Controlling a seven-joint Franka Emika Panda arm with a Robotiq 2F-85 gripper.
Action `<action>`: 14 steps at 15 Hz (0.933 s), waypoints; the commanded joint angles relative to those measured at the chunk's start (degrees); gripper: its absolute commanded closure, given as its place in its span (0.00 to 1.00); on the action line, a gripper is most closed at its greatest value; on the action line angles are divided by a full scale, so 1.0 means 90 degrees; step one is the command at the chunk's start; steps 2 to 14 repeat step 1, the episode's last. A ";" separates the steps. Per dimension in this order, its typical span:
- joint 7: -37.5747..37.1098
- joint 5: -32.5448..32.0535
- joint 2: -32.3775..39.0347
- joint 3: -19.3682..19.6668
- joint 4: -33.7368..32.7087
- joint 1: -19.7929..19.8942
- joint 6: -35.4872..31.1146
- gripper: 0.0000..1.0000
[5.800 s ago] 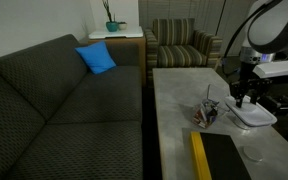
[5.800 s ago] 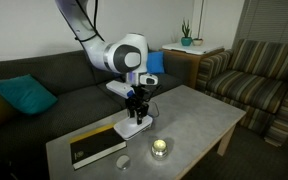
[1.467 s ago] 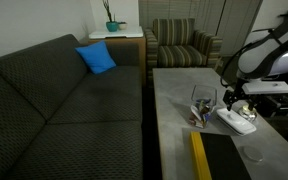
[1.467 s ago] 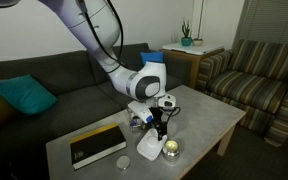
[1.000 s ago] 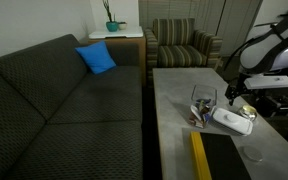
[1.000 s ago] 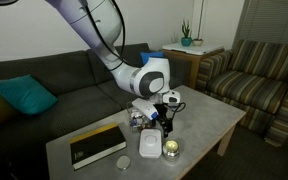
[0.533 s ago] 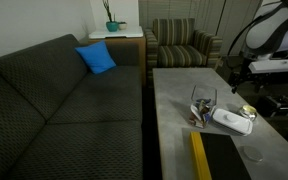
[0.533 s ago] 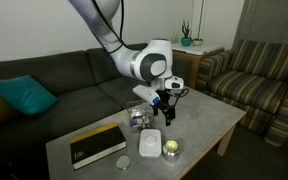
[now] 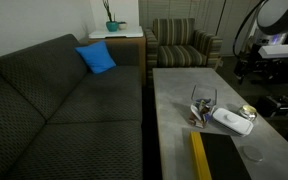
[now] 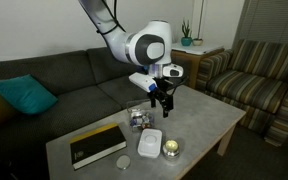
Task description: Remove the lid from the glass object and put it on the table
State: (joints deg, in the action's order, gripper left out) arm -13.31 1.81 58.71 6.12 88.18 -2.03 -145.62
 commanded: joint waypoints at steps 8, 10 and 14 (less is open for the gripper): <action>0.0059 0.0083 -0.0469 -0.0108 0.0625 0.0063 -0.0013 0.00; 0.0059 0.0083 -0.0469 -0.0108 0.0625 0.0063 -0.0013 0.00; 0.0059 0.0083 -0.0469 -0.0108 0.0625 0.0063 -0.0013 0.00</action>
